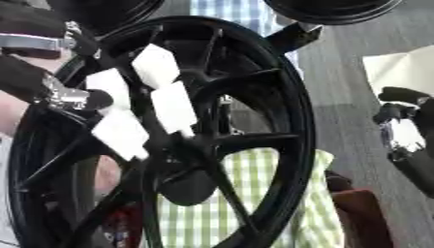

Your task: Pull the pin out of the wheel hub.

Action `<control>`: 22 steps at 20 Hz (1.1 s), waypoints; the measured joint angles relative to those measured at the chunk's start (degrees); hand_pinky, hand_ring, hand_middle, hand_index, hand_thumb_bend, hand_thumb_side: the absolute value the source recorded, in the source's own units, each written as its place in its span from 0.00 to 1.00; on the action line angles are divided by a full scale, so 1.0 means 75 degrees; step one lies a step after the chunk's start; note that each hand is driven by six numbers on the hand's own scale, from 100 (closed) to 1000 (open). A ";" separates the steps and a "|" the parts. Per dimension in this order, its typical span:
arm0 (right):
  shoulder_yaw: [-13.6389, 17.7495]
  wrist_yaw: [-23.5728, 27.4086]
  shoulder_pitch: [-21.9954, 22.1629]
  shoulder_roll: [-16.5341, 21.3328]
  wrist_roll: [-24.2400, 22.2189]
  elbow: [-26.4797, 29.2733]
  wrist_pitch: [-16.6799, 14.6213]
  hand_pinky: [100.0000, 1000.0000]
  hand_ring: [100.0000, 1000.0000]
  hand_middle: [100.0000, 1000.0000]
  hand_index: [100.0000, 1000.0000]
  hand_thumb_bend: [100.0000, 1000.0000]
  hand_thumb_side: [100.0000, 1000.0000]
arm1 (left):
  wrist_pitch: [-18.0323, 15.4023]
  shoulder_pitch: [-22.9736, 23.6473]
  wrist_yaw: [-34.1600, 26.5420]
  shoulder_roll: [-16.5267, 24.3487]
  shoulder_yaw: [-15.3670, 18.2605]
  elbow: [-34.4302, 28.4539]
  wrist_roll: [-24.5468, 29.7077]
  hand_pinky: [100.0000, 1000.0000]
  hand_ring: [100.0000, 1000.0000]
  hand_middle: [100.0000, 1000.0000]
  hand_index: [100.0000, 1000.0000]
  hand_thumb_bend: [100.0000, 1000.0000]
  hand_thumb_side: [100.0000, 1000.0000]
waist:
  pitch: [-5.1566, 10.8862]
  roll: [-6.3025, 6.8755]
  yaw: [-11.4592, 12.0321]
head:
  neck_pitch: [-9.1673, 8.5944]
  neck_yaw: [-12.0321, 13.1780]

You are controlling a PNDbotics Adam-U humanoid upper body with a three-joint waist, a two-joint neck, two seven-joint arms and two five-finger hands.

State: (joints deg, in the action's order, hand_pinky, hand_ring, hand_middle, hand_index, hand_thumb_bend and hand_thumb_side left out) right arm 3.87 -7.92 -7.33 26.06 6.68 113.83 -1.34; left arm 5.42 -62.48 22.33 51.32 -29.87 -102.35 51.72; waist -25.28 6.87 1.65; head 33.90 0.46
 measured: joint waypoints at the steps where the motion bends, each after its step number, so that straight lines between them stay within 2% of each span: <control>1: 0.0000 0.0000 0.0000 0.0000 0.0000 0.0000 0.0000 0.89 0.58 0.70 0.78 0.00 0.58 | -0.0025 -0.0001 0.0071 -0.0003 -0.0012 0.0001 0.0008 0.80 0.70 0.57 0.83 0.37 0.97 | 0.0000 0.0000 0.0000 | 0.0000 0.0003; 3: 0.0000 0.0001 0.0001 0.0000 0.0000 0.0000 0.0000 0.89 0.58 0.70 0.78 0.00 0.58 | -0.0065 -0.0005 0.0201 -0.0036 -0.0051 0.0004 0.0020 0.79 0.70 0.56 0.81 0.38 0.95 | 0.0000 0.0000 0.0000 | 0.0000 0.0008; 7: 0.0000 0.0005 0.0002 0.0000 0.0000 0.0000 0.0000 0.89 0.58 0.70 0.78 0.00 0.58 | -0.0109 -0.0091 0.0380 -0.0106 -0.0087 0.0028 0.0017 0.77 0.67 0.53 0.75 0.35 0.85 | 0.0000 0.0000 -0.0001 | 0.0000 0.0020; 9: 0.0000 0.0009 0.0002 0.0000 0.0001 0.0000 0.0000 0.89 0.58 0.70 0.78 0.00 0.58 | -0.0109 -0.0131 0.0418 -0.0137 -0.0087 0.0048 0.0016 0.75 0.63 0.48 0.67 0.29 0.71 | 0.0000 0.0000 -0.0001 | 0.0000 0.0026; 10: 0.0000 0.0010 0.0002 0.0000 0.0001 0.0000 -0.0001 0.89 0.58 0.70 0.78 0.00 0.58 | -0.0106 -0.0129 0.0452 -0.0137 -0.0097 0.0064 0.0017 0.73 0.60 0.45 0.64 0.24 0.60 | 0.0000 0.0000 -0.0001 | 0.0000 0.0028; 13: 0.0000 0.0012 0.0004 0.0000 0.0004 0.0000 0.0001 0.89 0.58 0.70 0.78 0.00 0.58 | -0.0017 -0.0102 0.0445 -0.0155 -0.0130 0.0100 0.0010 0.69 0.55 0.41 0.58 0.20 0.31 | 0.0000 0.0000 -0.0002 | 0.0000 0.0035; 17: 0.0000 0.0024 0.0006 -0.0001 0.0023 0.0000 0.0013 0.89 0.58 0.70 0.78 0.00 0.58 | 0.0314 0.0013 0.0256 -0.0160 -0.0051 0.0046 -0.0130 0.64 0.48 0.34 0.50 0.02 0.26 | 0.0000 0.0000 0.0002 | 0.0000 0.0036; 21: 0.0000 0.0032 0.0012 -0.0001 0.0044 0.0000 0.0026 0.88 0.58 0.70 0.78 0.00 0.58 | 0.0684 0.0150 0.0085 -0.0046 0.0065 -0.0174 -0.0287 0.62 0.44 0.27 0.43 0.09 0.29 | 0.0000 0.0000 0.0017 | 0.0000 0.0038; 22: 0.0000 0.0035 0.0012 -0.0001 0.0051 0.0000 0.0028 0.88 0.58 0.70 0.78 0.00 0.58 | 0.0737 0.0163 0.0073 -0.0019 0.0072 -0.0225 -0.0294 0.61 0.43 0.23 0.39 0.06 0.28 | 0.0000 0.0000 0.0017 | 0.0000 0.0041</control>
State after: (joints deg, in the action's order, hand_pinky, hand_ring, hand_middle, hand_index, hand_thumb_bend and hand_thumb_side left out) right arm 3.87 -7.66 -7.25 26.06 7.06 113.83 -1.13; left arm 10.94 -61.25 22.88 51.18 -29.33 -104.04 49.51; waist -25.28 6.87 1.77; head 33.90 0.77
